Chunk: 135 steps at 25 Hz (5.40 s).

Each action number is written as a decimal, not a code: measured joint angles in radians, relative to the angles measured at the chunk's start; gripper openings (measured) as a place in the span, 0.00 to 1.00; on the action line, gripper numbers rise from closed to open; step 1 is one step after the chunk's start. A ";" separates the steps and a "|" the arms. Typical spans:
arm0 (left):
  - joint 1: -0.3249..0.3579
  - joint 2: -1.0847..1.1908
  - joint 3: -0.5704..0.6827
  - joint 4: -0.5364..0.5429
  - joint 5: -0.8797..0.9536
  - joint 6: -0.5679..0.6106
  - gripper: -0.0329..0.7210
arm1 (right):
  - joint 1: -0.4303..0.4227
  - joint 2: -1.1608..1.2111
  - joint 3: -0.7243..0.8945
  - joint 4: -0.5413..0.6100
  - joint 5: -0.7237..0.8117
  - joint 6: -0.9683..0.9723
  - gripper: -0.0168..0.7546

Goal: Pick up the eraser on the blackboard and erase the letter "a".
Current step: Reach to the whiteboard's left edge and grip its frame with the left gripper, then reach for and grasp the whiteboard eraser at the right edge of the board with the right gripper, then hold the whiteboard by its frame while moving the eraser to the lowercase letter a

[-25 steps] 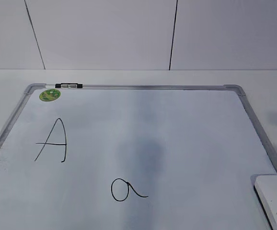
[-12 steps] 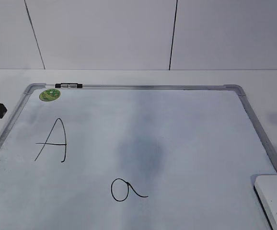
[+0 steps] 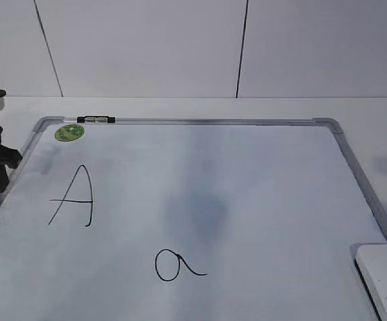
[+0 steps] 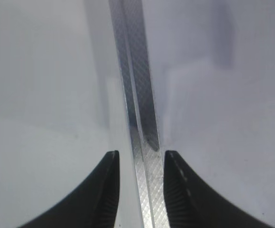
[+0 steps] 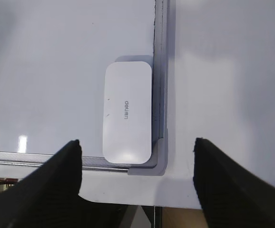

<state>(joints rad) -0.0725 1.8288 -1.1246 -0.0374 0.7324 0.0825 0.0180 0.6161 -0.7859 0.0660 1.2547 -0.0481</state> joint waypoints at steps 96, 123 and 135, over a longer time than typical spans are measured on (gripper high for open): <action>0.026 0.062 -0.019 -0.029 0.012 -0.018 0.07 | 0.150 0.627 0.041 -0.047 -0.217 0.100 0.73; 0.026 0.062 -0.019 -0.029 0.011 -0.018 0.07 | 0.166 0.771 0.041 -0.038 -0.266 0.149 0.88; 0.026 0.062 -0.019 -0.029 0.009 -0.018 0.07 | 0.166 0.902 0.012 -0.037 -0.290 0.150 0.89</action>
<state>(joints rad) -0.0463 1.8911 -1.1436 -0.0661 0.7411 0.0649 0.1843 1.5178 -0.7738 0.0287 0.9648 0.1023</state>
